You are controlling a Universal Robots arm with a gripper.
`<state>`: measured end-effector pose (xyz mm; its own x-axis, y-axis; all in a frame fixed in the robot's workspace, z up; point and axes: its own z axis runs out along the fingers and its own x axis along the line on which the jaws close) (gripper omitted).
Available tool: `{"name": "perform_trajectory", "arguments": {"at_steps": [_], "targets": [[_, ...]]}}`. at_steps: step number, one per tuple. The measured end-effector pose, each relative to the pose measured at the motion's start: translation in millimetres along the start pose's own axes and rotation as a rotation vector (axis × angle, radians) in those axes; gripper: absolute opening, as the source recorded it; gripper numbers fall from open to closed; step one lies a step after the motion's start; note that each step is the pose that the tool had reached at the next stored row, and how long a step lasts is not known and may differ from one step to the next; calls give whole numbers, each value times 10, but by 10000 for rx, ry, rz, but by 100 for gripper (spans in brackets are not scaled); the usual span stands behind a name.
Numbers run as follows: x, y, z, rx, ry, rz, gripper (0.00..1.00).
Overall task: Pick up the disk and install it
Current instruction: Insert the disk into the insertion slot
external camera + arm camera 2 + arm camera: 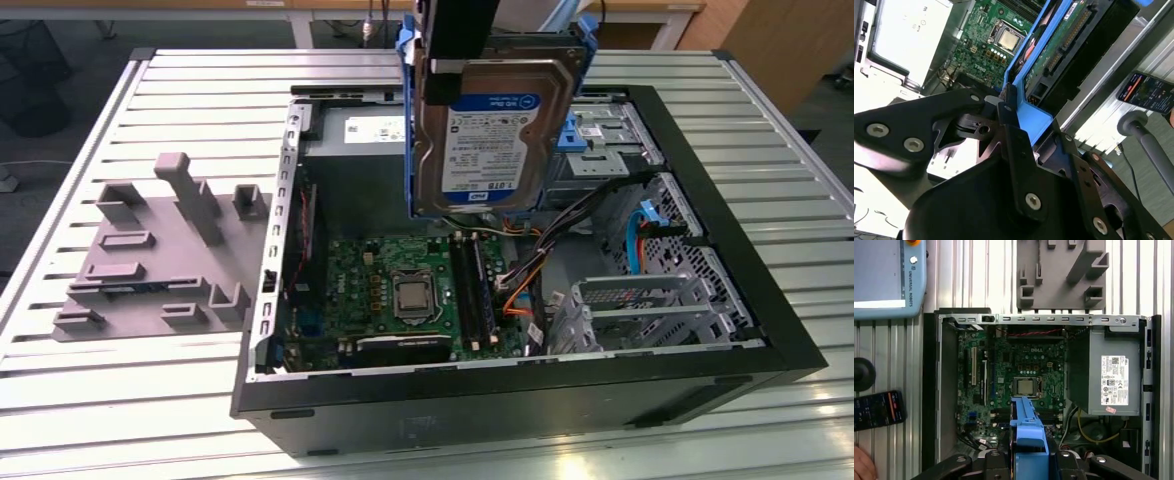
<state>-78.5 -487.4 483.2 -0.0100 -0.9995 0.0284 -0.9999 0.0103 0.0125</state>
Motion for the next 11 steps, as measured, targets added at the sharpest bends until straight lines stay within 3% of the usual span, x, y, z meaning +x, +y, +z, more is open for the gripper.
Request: {"name": "perform_trajectory", "arguments": {"at_steps": [11], "targets": [[10, 0, 1, 0, 0, 1, 37]]}}
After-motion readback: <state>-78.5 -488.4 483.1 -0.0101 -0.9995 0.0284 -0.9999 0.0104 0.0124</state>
